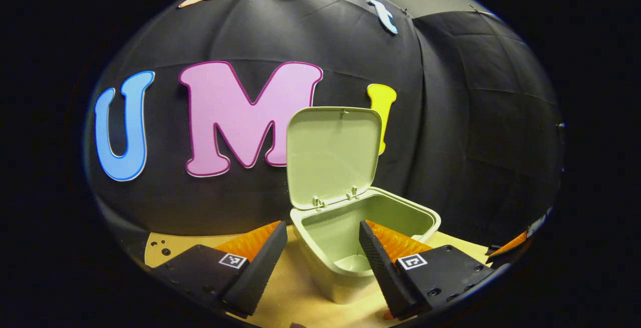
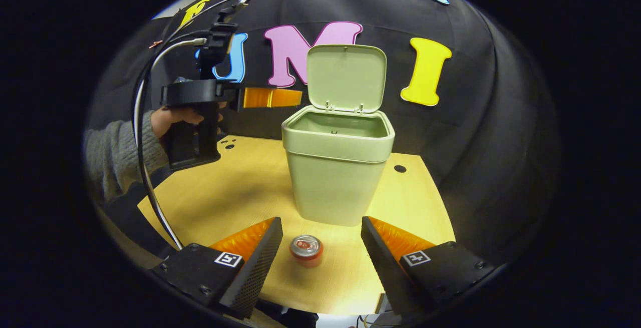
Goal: Press the lid of the desktop garbage bin to open it, pick up the crumpled paper on the desktop and throw it into the bin, then pick up the pop can on the desktop and drop it into the bin, and finally close the garbage bin lid.
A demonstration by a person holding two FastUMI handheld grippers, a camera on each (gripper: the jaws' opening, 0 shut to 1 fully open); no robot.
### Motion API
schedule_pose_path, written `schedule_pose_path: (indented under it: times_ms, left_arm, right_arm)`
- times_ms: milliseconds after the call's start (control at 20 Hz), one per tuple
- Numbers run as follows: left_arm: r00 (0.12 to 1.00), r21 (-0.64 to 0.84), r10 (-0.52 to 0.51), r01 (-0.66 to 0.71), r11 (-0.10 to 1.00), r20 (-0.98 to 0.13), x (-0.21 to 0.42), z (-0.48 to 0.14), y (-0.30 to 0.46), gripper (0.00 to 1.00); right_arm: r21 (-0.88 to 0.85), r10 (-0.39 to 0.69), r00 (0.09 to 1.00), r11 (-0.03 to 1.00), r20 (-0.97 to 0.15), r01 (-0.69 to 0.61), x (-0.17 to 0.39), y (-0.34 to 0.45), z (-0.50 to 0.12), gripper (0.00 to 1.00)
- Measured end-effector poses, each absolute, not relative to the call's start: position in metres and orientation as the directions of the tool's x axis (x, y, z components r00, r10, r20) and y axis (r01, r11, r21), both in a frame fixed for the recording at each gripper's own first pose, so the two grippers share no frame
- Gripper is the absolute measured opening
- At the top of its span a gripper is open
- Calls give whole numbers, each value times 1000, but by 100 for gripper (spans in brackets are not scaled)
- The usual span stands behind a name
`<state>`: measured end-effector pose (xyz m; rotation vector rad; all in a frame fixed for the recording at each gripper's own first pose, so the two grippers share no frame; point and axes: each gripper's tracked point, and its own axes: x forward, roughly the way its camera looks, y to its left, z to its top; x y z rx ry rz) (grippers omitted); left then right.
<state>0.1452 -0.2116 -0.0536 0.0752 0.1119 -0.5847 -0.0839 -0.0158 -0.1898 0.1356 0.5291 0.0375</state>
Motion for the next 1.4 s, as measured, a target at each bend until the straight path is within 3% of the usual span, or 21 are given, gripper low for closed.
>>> schedule_pose_path:
  times_ms: [550, 1400]
  left_arm:
    - [887, 12, -436, 443, 896, -155, 93, -63, -123, 94]
    - [935, 6, -234, 245, 970, -265, 25, -124, -31, 94]
  right_arm:
    - [138, 196, 782, 980, -591, -142, -74, 22, -248, 99]
    - [131, 235, 659, 970, -715, -204, -63, 27, -339, 99]
